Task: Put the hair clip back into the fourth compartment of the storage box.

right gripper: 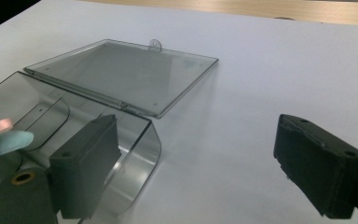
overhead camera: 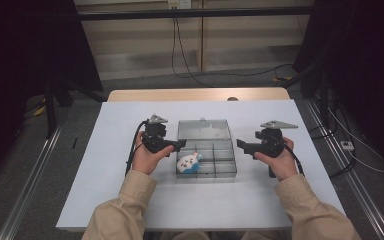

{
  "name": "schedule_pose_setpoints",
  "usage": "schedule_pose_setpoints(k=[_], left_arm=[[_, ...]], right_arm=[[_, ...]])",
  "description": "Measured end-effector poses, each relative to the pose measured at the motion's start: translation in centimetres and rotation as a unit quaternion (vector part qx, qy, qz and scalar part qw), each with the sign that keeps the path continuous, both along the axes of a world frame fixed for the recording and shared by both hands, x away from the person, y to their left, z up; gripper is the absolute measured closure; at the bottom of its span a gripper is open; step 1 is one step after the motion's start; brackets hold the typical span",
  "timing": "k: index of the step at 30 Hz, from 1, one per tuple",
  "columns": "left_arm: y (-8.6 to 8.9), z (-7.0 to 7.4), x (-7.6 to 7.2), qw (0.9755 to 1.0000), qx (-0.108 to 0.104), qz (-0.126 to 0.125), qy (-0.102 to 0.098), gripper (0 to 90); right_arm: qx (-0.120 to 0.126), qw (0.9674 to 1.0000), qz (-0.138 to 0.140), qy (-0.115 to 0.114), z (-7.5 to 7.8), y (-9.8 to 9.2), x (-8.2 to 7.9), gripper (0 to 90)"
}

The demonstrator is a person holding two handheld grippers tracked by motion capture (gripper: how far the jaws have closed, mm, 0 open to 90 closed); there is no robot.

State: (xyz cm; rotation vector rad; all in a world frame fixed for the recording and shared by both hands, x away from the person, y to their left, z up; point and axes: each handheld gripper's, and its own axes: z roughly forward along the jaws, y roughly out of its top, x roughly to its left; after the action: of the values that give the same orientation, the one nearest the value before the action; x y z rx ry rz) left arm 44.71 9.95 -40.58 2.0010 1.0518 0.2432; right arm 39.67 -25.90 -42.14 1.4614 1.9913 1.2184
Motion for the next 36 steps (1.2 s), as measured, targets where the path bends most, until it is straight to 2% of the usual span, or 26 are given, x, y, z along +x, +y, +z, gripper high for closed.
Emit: schedule_pose_setpoints(k=[2,4,6,9,16,20,25,29,32,35,36], left_arm=[[0.0,0.0,0.3,1.0,-0.001,0.005,-0.002,9.6],[0.0,0.0,0.6,1.0,-0.002,0.007,0.0,9.6],[0.0,0.0,0.9,0.9999,-0.011,0.006,0.003,9.6],[0.0,-0.2,1.4,0.9998,-0.016,0.01,0.004,9.6],[-0.2,-0.3,2.3,0.9998,-0.006,0.017,0.007,10.7],[-0.4,-0.6,2.8,0.9997,-0.011,0.014,0.019,13.3],[-0.4,-1.0,3.5,0.9994,0.001,0.022,0.026,15.5],[-0.6,-1.0,3.9,0.9992,-0.003,0.027,0.03,17.9],[-0.9,-1.0,4.3,0.999,0.004,0.028,0.036,21.2],[-1.0,-1.0,4.6,0.9986,-0.003,0.033,0.041,25.1],[-1.1,-1.1,4.7,0.9986,0.001,0.035,0.04,26.0]], right_arm=[[0.006,1.0,-0.003,0.003,0.1,0.1,0.5,14.4],[0.003,1.0,-0.005,0.007,0.2,0.4,1.0,14.5],[0.004,0.9999,-0.007,0.012,0.2,0.6,1.5,14.9],[0.02,0.9996,-0.007,0.018,0.1,0.7,2.1,16.4],[0.028,0.9992,-0.017,0.025,-0.2,0.8,3.2,18.4],[0.028,0.999,-0.017,0.032,-0.5,0.9,3.5,20.9],[0.049,0.9978,-0.018,0.041,-0.7,0.5,3.7,23.0],[0.04,0.9978,-0.021,0.048,-0.9,0.5,4.1,23.5],[0.046,0.9972,-0.026,0.053,-1.1,0.4,4.4,25.7],[0.05,0.9966,-0.027,0.059,-1.2,0.4,4.6,26.4],[0.049,0.9965,-0.026,0.063,-1.2,0.5,4.7,26.8]])
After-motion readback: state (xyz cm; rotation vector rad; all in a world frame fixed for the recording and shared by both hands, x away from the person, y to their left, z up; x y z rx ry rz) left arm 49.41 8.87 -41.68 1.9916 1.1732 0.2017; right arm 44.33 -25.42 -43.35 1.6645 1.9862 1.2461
